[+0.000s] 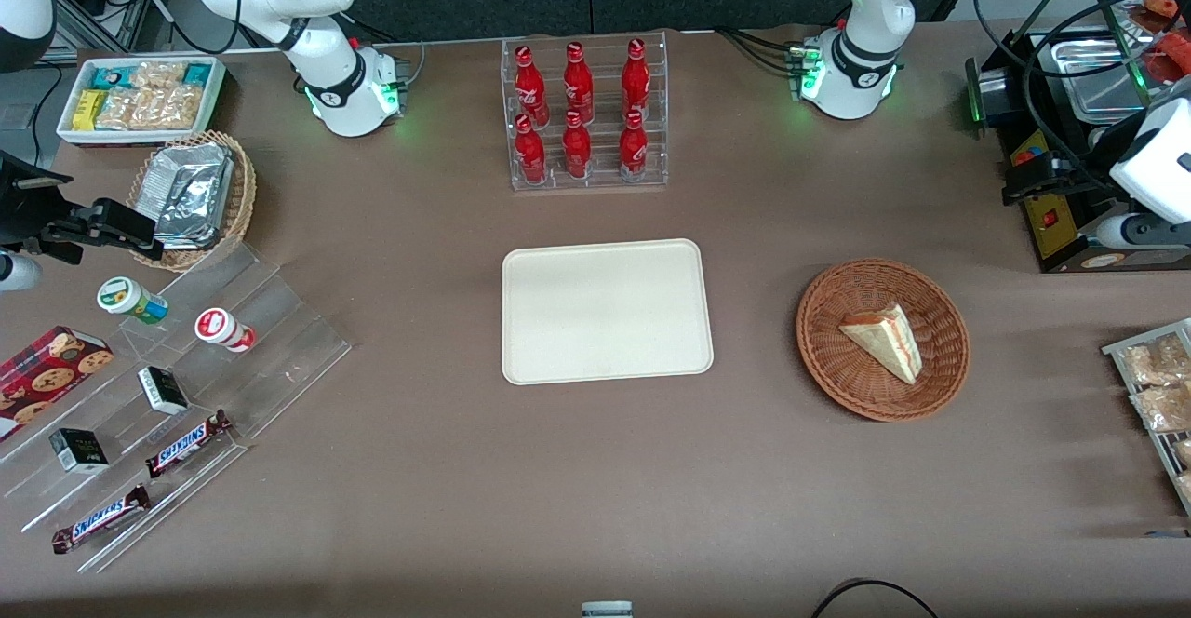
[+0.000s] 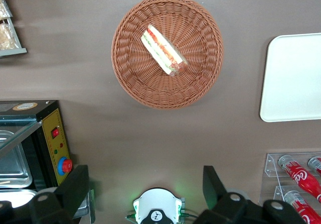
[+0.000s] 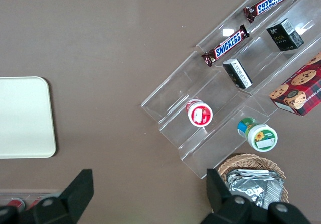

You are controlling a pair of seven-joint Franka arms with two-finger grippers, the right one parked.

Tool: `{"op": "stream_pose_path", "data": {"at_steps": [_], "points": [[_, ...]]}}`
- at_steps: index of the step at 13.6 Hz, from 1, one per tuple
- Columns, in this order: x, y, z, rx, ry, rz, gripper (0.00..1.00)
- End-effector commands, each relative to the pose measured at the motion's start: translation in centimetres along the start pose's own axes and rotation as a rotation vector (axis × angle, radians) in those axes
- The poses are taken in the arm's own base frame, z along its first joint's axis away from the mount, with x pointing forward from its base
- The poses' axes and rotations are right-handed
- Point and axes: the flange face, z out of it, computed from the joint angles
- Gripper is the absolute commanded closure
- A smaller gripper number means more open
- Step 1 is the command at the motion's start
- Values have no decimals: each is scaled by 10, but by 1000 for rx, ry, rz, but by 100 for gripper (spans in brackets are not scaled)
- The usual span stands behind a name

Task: Place sandwich from basket to tray
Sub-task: 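Move the left gripper over the wrapped sandwich in the wicker basket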

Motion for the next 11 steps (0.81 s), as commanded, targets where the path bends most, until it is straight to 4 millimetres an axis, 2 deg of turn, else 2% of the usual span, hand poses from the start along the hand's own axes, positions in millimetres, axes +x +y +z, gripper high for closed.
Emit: {"op": "stream_pose_path", "data": {"at_steps": [1, 4, 9, 10, 11], "points": [[-10, -1, 1, 14, -5, -8, 0], [4, -2, 14, 29, -9, -9, 0], [40, 4, 81, 49, 49, -31, 0], [45, 8, 95, 48, 58, -62, 0], [49, 23, 106, 45, 82, -96, 0]]}}
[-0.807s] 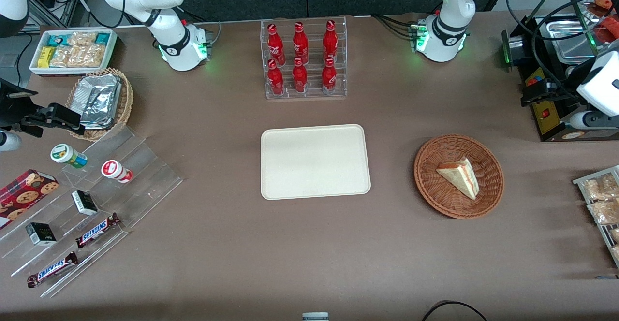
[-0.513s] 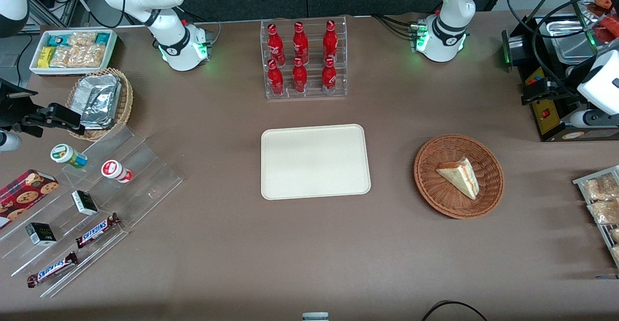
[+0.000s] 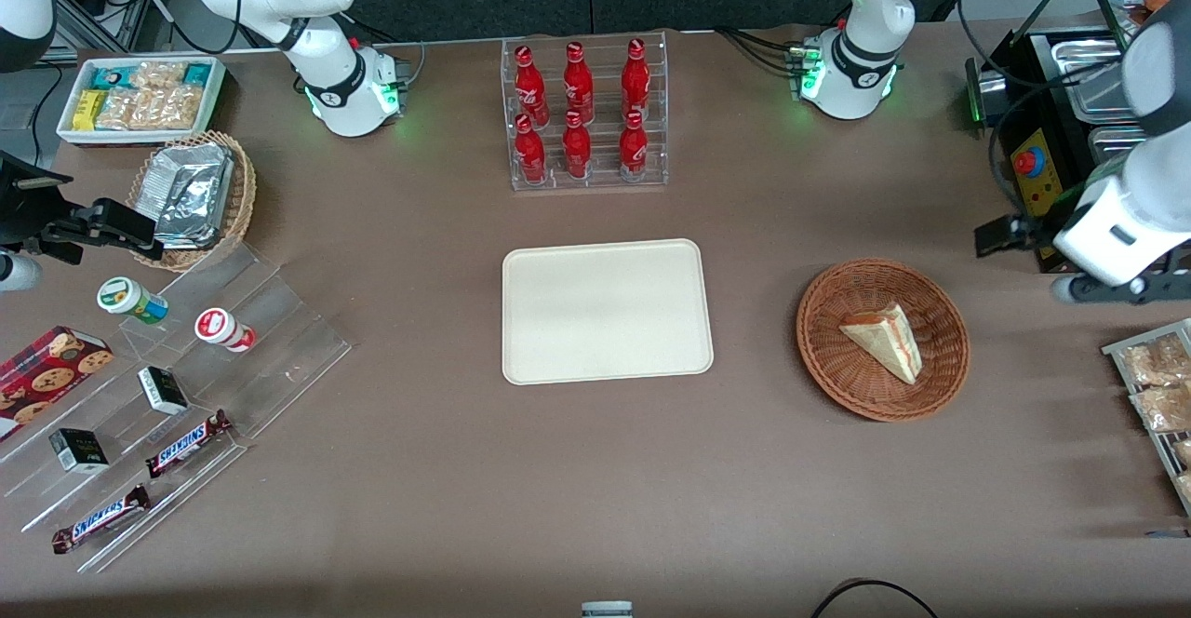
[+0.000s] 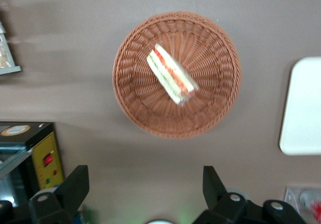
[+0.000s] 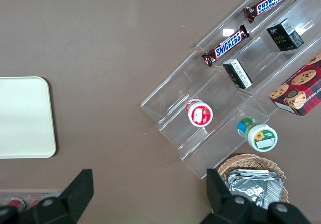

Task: Place sandwich from basket to tray
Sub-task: 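Move the left gripper over the wrapped sandwich in the wicker basket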

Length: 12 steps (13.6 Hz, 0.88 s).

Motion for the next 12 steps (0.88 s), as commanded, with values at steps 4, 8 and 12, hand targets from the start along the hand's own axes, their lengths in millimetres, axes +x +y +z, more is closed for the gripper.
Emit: {"op": "stream_pose_path", "data": {"at_steps": [4, 8, 12], "points": [[6, 45, 64, 7, 63, -135, 0], [5, 46, 108, -23, 107, -260, 0], [-1, 49, 161, -69, 167, -485, 0]]}}
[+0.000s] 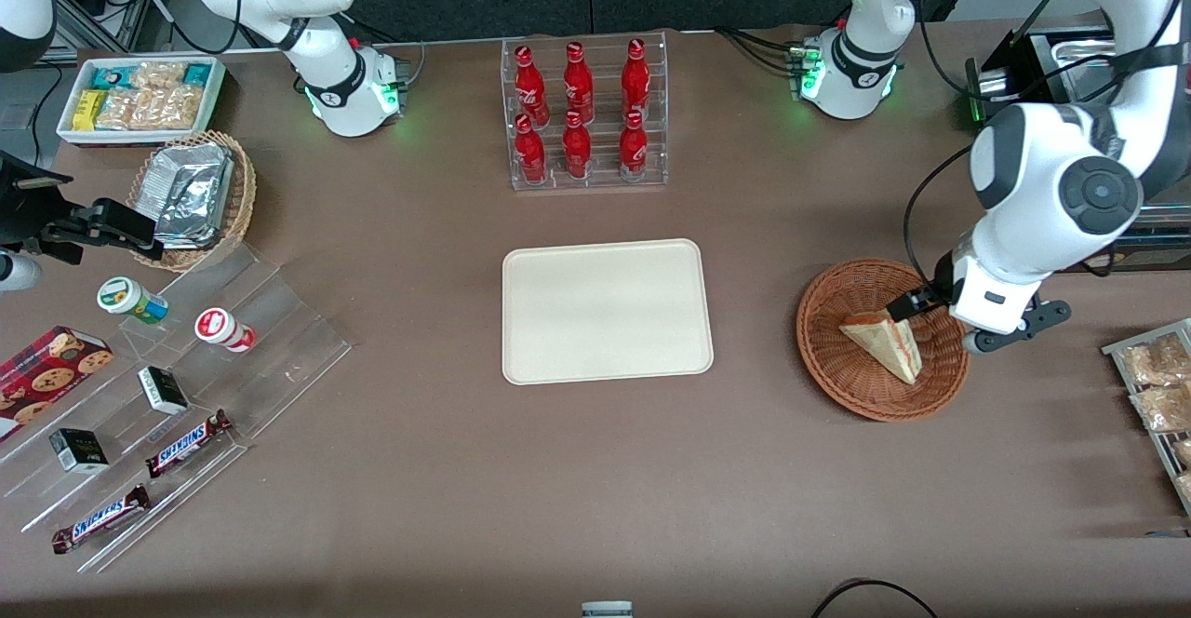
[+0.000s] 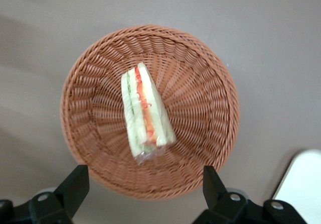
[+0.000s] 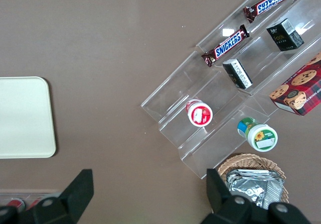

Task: Place sandwich from basket to tray
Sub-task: 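Lower the open left gripper around the sandwich and close it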

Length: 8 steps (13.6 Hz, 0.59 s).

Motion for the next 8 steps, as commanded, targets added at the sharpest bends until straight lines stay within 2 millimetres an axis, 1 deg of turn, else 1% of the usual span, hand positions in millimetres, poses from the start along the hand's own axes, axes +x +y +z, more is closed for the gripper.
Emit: {"op": "stream_pose_path", "data": {"at_steps": [1, 3, 4, 6, 8], "points": [[-17, -7, 30, -32, 50, -104, 0], [-19, -9, 47, -38, 52, -110, 0], [-19, -9, 50, -35, 46, -112, 0], [-22, -19, 62, -19, 27, -120, 0], [-26, -20, 71, -19, 26, -118, 0]]}}
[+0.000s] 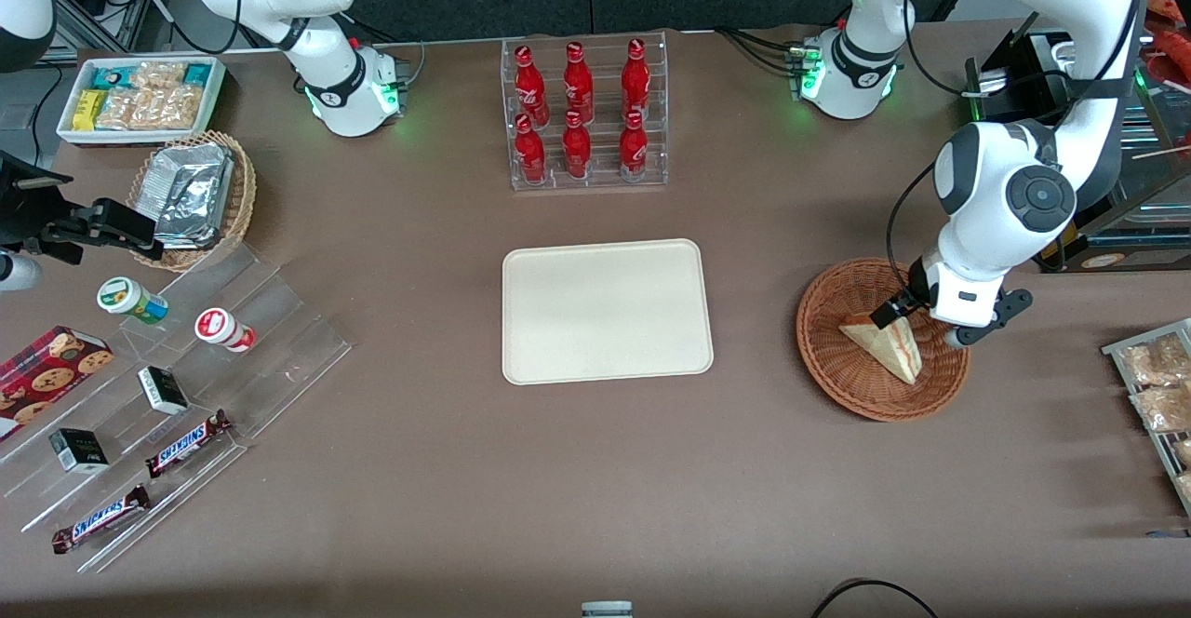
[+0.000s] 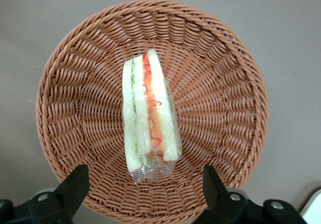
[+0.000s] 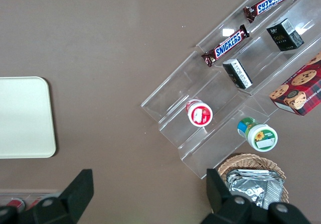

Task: Place sandwich from basket to tray
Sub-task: 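Lower the open left gripper around the sandwich and close it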

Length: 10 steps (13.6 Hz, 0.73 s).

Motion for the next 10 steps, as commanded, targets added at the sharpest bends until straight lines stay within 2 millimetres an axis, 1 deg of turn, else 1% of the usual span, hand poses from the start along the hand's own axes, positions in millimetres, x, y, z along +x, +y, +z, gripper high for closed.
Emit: {"op": "stream_pose_path", "data": {"at_steps": [1, 6, 10], "points": [[-6, -5, 10, 1, 5, -14, 0], [-4, -4, 32, 2, -7, -14, 0], [0, -5, 43, -7, -1, -21, 0]]}}
